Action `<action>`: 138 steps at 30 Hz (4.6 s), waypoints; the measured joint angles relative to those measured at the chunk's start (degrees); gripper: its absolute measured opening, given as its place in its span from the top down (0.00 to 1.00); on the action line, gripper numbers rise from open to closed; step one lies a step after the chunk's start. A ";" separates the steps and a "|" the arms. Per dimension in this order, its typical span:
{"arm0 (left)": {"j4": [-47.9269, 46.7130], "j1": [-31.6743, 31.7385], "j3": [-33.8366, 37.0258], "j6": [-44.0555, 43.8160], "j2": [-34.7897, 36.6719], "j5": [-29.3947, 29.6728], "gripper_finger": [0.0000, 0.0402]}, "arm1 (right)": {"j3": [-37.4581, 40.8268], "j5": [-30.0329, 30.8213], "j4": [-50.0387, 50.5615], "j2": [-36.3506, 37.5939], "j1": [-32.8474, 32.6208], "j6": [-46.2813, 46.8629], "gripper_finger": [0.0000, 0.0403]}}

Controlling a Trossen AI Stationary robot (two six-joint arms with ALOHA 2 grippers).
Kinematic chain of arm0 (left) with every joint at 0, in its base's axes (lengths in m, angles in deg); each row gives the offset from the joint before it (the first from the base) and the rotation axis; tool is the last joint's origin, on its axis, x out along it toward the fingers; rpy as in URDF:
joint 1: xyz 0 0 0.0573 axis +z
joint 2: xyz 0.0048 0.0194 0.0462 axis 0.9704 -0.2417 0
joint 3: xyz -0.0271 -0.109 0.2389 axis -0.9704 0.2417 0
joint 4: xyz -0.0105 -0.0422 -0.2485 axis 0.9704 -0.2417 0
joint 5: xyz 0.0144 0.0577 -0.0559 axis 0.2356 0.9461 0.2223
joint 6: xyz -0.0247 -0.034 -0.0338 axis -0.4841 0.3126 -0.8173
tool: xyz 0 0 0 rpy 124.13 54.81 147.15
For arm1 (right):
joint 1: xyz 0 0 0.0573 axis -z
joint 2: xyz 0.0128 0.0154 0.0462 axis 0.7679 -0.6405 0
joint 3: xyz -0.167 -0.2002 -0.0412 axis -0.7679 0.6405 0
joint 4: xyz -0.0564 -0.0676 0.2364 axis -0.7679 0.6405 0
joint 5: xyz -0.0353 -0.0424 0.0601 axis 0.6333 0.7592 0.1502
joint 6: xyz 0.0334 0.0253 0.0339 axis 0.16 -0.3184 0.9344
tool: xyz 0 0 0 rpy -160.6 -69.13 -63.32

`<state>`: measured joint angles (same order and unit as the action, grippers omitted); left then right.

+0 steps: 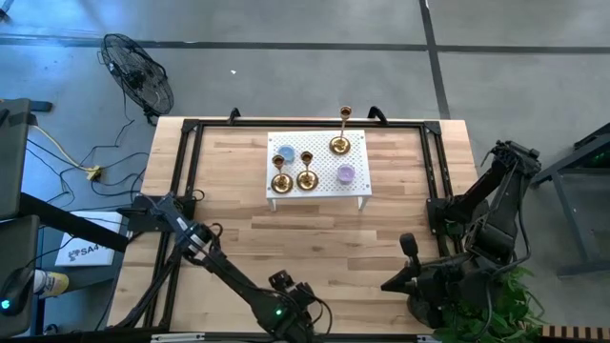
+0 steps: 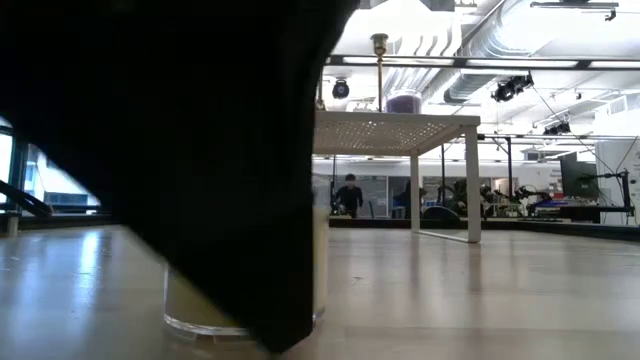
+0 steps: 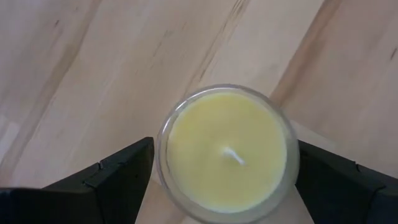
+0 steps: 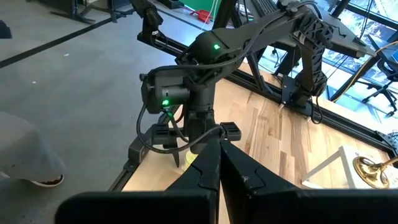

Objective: Pick & Place candle stick holders
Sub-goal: Put the yellow scented candle on the shelf

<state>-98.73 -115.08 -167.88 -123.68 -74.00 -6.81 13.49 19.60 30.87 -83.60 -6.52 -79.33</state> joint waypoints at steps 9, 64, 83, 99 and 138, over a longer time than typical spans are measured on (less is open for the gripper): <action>0.68 2.44 -0.02 2.37 -0.02 -1.33 0.14 | 0.00 0.17 0.00 0.00 0.02 0.02 1.00; 6.98 1.09 -15.98 24.71 14.57 18.04 0.45 | 0.00 10.22 -2.98 -0.76 -6.25 -23.73 0.98; 40.09 1.61 -16.00 55.00 15.65 22.06 0.45 | 0.00 22.66 -5.76 -0.76 -5.57 -37.11 0.58; 22.18 2.25 -15.37 58.17 15.63 20.46 0.45 | 0.00 -0.87 -9.49 8.37 -1.47 -2.44 0.54; 12.01 8.40 -15.96 53.48 16.15 -0.07 0.45 | -0.02 -12.47 4.04 2.54 8.16 -15.67 0.55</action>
<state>-86.72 -106.68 -183.83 -70.20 -57.85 -6.88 13.47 7.14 34.92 -81.06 1.64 -95.00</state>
